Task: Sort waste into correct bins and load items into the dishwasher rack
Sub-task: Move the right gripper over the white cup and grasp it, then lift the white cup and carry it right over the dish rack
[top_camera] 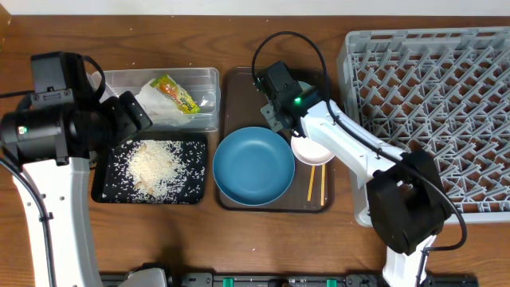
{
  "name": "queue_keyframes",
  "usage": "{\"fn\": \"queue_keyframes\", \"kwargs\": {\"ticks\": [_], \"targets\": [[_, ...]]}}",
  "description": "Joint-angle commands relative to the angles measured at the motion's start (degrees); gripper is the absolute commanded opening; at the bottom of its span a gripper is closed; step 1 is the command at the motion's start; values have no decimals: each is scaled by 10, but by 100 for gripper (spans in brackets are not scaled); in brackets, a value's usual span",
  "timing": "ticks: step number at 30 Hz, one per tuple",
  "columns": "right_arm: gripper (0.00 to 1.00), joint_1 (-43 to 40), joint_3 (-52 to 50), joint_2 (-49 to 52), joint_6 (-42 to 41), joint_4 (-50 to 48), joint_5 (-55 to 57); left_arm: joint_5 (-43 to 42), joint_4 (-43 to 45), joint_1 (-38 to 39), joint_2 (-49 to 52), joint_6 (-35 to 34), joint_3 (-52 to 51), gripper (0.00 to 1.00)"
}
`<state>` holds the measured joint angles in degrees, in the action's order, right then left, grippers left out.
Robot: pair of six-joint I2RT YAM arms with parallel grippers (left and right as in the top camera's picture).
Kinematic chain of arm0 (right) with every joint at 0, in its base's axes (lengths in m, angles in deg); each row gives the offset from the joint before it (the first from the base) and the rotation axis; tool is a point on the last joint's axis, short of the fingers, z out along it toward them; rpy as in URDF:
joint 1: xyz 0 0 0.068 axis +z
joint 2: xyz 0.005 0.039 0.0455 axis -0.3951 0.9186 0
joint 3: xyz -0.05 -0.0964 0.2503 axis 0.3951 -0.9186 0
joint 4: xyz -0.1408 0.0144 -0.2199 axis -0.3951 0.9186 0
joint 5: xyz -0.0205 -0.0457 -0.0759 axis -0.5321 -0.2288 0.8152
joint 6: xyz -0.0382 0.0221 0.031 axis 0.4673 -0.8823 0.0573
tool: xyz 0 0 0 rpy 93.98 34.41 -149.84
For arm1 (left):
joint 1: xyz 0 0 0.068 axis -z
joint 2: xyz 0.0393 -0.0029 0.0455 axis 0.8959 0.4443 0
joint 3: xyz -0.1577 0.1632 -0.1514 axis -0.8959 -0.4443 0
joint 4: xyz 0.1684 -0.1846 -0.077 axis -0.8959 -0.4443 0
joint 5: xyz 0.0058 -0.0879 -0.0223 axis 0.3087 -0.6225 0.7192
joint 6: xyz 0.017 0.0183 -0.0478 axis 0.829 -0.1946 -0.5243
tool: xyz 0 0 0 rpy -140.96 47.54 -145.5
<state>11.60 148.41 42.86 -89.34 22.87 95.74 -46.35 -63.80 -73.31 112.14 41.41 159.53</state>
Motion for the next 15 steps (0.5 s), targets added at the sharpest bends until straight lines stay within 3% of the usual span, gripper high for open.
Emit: {"fn": "queue_keyframes", "kwargs": {"ticks": [1,6,15], "targets": [[21,3,5,4,7,-4,8,9,-2,-3,1,3,1,95],[8,3,5,4,7,-3,8,9,-2,-3,1,3,1,95],[1,3,5,4,7,-3,47,9,-2,-3,1,3,1,96]]}}
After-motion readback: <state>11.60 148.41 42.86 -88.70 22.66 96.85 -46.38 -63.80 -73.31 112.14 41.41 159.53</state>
